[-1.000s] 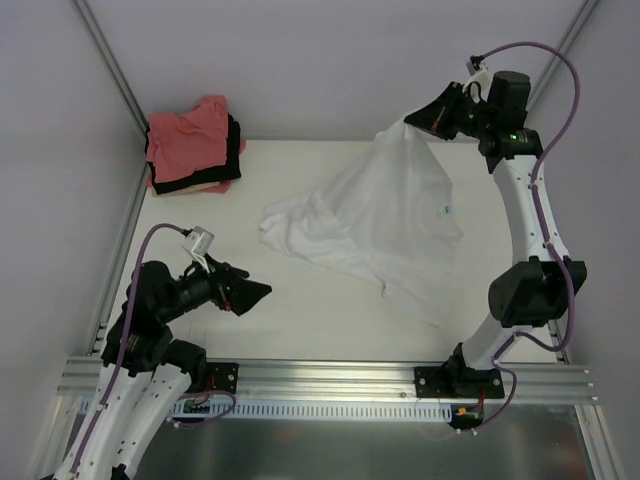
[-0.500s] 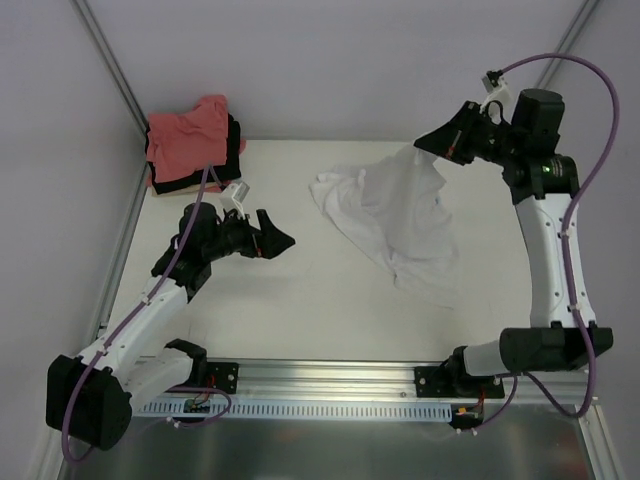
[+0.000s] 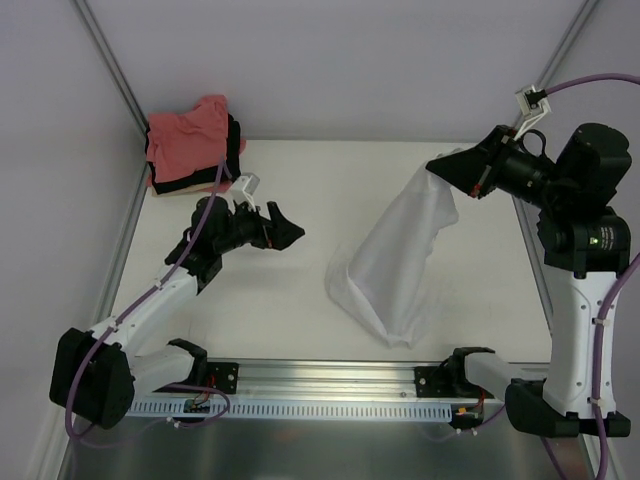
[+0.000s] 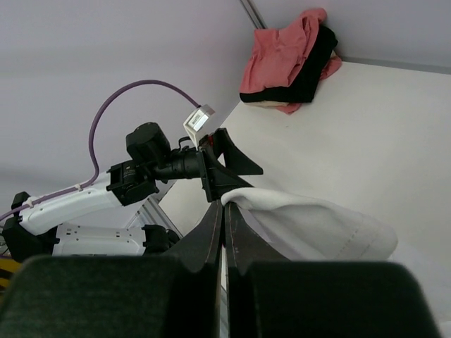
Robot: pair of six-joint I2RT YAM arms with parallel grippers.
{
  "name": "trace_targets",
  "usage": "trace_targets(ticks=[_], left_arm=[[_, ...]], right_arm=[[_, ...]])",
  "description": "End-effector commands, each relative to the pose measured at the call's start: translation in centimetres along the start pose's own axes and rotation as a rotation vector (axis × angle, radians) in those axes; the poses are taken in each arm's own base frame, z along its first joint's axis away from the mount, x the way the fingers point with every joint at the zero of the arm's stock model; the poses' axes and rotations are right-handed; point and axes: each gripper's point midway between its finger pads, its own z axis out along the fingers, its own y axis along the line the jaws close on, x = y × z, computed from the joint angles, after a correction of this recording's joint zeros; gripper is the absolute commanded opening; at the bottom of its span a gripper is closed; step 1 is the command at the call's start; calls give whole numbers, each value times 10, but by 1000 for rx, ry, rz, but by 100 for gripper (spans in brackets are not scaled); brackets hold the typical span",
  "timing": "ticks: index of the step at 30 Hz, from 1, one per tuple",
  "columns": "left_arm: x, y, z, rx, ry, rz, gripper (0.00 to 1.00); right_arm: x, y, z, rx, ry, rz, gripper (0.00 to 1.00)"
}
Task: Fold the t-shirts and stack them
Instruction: Flatten out the tshirt
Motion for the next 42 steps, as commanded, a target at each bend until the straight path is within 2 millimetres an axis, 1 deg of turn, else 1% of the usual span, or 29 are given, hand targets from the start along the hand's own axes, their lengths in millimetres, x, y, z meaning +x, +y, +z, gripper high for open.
trace_targets(ticks=[1, 2, 4, 5, 6, 9, 10, 11, 13, 14, 15, 16, 17, 18, 19, 20, 21, 22, 23, 25, 26, 30, 31, 35, 36, 38, 40, 41, 42], left_arm=[[-38, -26, 12, 59, -108, 71, 99], [-47, -33, 15, 68, -120, 81, 99], [-43, -35, 26, 74, -78, 76, 99], [-50, -43, 28, 91, -82, 84, 99], [-50, -45, 31, 97, -75, 87, 99], [-51, -50, 41, 106, -60, 88, 99], [-49, -49, 43, 104, -48, 84, 99], [-53, -51, 45, 106, -49, 86, 99], [-49, -48, 48, 93, -19, 81, 99], [-51, -49, 47, 93, -19, 88, 99], [-50, -49, 47, 94, -17, 93, 99], [-49, -48, 45, 84, -11, 93, 99], [-49, -47, 43, 79, -10, 106, 99], [-52, -48, 38, 69, -21, 118, 99], [-48, -45, 36, 55, -8, 131, 99], [-47, -43, 33, 45, -9, 138, 99], [-49, -45, 28, 42, -20, 149, 99], [-48, -40, 26, 23, -20, 151, 99], [-46, -39, 24, 14, -19, 159, 99], [-45, -38, 20, 10, -26, 163, 99], [-44, -38, 19, 12, -30, 160, 99], [-39, -37, 24, 23, -26, 132, 99], [-38, -38, 25, 28, -25, 117, 99], [-35, -37, 25, 34, -30, 105, 99], [-36, -36, 23, 25, -39, 106, 99], [-34, -33, 21, 10, -43, 108, 99], [-37, -30, 16, -14, -68, 117, 99], [-41, -30, 13, -21, -85, 121, 99], [-42, -28, 12, -36, -96, 125, 99]], right_arm=[[8, 9, -2, -54, 26, -19, 1], [11, 6, -2, -44, 34, -17, 0], [12, 5, -1, -46, 42, -14, 1], [13, 5, 0, -52, 48, -9, 1], [13, 5, 0, -54, 51, -8, 1], [10, -13, 8, 8, 54, 8, 1], [9, -34, 21, 53, 76, 44, 1], [10, -45, 27, 79, 96, 70, 1], [-3, -61, 40, 121, 93, 87, 0], [-13, -77, 59, 128, 106, 134, 1], [-21, -83, 68, 122, 107, 154, 0], [-28, -82, 78, 84, 116, 173, 1], [-29, -99, 100, 72, 147, 225, 1], [-60, -73, 98, 21, 85, 196, 1], [-71, -56, 102, -41, 77, 183, 0], [-79, -52, 110, -81, 72, 193, 1], [-89, -32, 106, -139, 55, 185, 0], [-101, 2, 100, -253, 44, 187, 1], [-105, 30, 84, -316, 32, 159, 1], [-100, 60, 66, -378, 38, 120, 0], [-98, 88, 41, -409, 21, 69, 1], [-85, 126, -2, -444, 3, 7, 1], [-79, 144, -22, -459, -12, -25, 0], [-54, 149, -47, -390, -19, -50, 1], [-46, 138, -46, -351, -19, -83, 0], [-28, 125, -55, -254, -13, -64, 1], [-5, 91, -49, -136, 33, -39, 1], [4, 84, -52, -100, 42, -37, 1], [19, 62, -45, -50, 83, -7, 1]])
